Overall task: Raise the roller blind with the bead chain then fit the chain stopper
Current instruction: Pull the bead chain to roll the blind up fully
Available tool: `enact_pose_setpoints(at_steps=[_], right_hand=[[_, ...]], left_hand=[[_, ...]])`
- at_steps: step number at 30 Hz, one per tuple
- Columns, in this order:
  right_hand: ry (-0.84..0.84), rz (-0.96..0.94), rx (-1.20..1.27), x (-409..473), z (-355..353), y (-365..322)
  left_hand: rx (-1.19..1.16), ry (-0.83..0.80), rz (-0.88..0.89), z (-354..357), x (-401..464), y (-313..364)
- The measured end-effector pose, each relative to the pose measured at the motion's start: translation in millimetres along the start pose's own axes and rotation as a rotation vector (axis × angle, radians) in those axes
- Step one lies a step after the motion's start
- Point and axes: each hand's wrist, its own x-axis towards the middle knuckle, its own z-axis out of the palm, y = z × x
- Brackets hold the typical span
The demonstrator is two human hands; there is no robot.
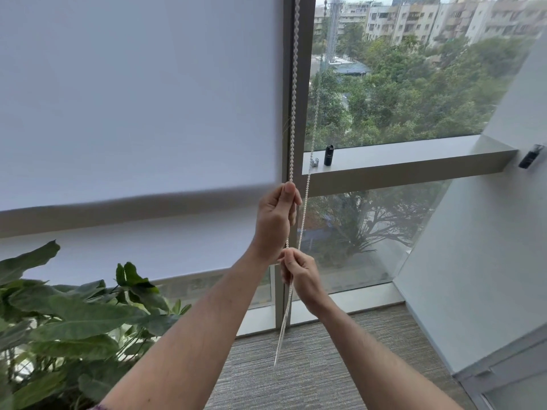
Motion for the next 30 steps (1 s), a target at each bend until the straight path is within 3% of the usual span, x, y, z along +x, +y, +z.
enact_pose_setpoints(at_steps=[5,10,18,24,30], right_hand=[[0.011,0.097,-0.053,16.8,-20.2,-11.4],[0.088,-0.062,0.073,36.9,-18.2,-58.7],[0.0,-0.27,0.207,55.1,9.0,-125.0],[0.128,-0.302,0.143,55.8,19.6,-112.3],[0.222,-0.291,0.026,46.5,17.0,-85.6]], left_hand=[[0.064,0.03,-0.007,-6.7,-10.2,-12.9],[0.049,0.027,-0.086,-11.6,-31.9,-38.2],[0.074,0.069,-0.137,-15.6,-45.2,-56.2],[0.106,0.055,-0.195,-19.1,-54.6,-69.4],[0.096,-0.056,-0.273,-29.6,-68.0,-76.2]])
